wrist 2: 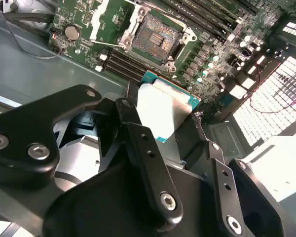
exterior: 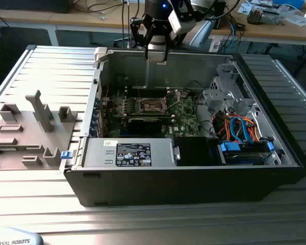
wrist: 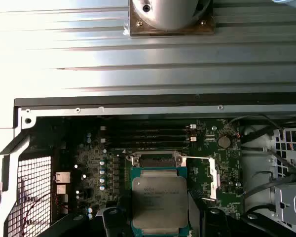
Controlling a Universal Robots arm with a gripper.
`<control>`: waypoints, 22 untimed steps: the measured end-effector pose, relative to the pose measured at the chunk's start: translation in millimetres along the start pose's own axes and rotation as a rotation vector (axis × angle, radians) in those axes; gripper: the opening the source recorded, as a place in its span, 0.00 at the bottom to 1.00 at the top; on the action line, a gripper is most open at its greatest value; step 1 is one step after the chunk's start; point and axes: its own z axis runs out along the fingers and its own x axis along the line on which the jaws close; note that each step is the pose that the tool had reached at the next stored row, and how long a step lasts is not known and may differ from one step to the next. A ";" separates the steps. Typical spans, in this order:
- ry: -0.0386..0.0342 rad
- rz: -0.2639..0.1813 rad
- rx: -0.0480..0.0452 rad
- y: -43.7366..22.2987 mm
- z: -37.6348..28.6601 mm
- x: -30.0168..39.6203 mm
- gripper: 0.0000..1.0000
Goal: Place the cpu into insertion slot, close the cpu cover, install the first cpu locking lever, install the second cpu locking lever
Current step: 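Place the cpu into insertion slot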
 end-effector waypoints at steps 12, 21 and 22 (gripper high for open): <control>0.0001 0.000 0.0001 -0.2 1.7 1.1 0.54; -0.0002 0.000 0.0087 -1.0 11.2 0.9 0.54; -0.0002 0.000 0.0088 -1.0 11.3 0.9 0.54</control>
